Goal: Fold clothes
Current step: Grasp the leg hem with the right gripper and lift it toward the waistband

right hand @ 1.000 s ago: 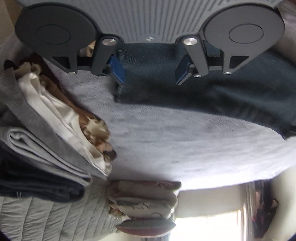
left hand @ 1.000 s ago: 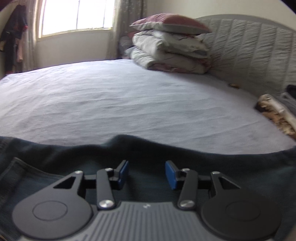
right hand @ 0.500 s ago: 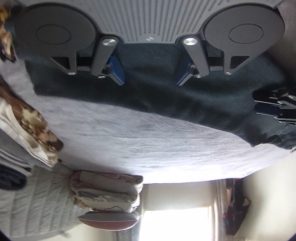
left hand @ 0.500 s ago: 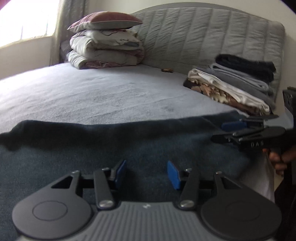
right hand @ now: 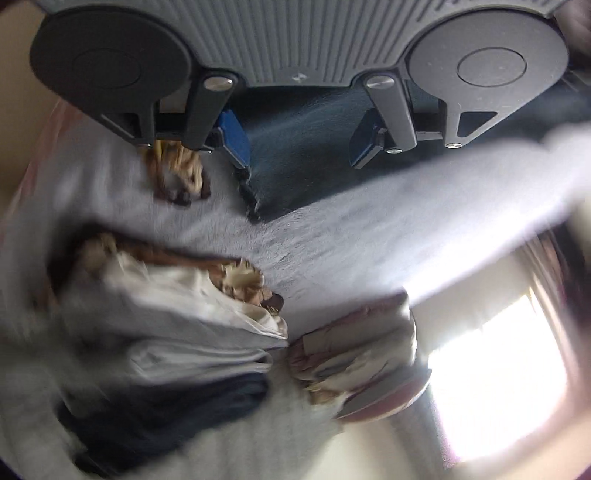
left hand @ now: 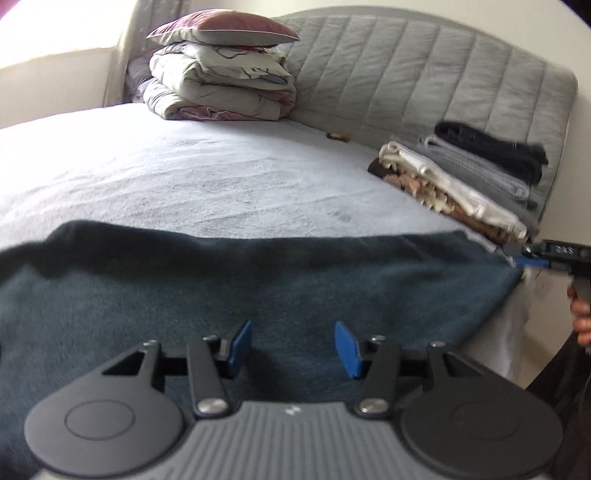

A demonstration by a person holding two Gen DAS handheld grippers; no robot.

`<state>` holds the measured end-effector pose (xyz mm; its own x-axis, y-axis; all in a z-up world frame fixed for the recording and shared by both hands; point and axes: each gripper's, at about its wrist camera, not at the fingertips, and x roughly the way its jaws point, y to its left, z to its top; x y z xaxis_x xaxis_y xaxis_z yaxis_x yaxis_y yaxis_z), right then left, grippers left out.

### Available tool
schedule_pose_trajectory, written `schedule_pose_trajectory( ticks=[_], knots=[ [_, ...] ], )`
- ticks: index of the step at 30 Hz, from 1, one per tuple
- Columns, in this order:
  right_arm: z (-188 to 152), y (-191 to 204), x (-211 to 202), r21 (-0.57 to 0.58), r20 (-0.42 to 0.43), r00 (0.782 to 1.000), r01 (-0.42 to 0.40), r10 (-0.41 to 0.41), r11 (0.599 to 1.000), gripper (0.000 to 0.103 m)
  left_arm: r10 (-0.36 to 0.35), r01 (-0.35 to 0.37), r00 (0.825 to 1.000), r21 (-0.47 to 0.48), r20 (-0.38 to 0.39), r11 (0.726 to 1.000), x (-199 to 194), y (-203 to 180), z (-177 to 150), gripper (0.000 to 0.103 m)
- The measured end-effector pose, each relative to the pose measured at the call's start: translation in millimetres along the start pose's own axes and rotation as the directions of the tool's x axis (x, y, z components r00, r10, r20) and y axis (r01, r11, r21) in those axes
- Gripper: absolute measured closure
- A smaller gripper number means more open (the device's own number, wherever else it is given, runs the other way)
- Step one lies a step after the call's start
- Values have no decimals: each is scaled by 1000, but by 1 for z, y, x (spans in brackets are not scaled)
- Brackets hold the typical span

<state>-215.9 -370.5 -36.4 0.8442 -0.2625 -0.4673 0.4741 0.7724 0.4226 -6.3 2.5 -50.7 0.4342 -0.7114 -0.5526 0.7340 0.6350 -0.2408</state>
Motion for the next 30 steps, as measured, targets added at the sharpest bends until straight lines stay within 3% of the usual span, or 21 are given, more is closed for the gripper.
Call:
schedule_pose_trajectory(
  ticks=[3,8,12,21,30],
  knots=[
    [2,-21,-7,173,-5,997,-69,71,982,40,-11,11,1000,-8,-4,1000,-2,-3,-1,51],
    [-2,-39,-4,316,-8,997,-68,74,946,40,-17,17,1000,-5,11,1000,-9,-6,-2,51],
    [-9,-41,-5,326,-24,1000,2,6,945,41,-18,18,1000,-3,8,1000,-7,-8,-1,51],
    [-18,-40,-1,312,-58,998,18,0,950,41,-23,24,1000,27,-13,999,1,-14,-1,51],
    [-27,-26,10,273,-46,999,41,-30,961,46,-84,84,996,20,-3,996,10,-26,0,51]
  ],
)
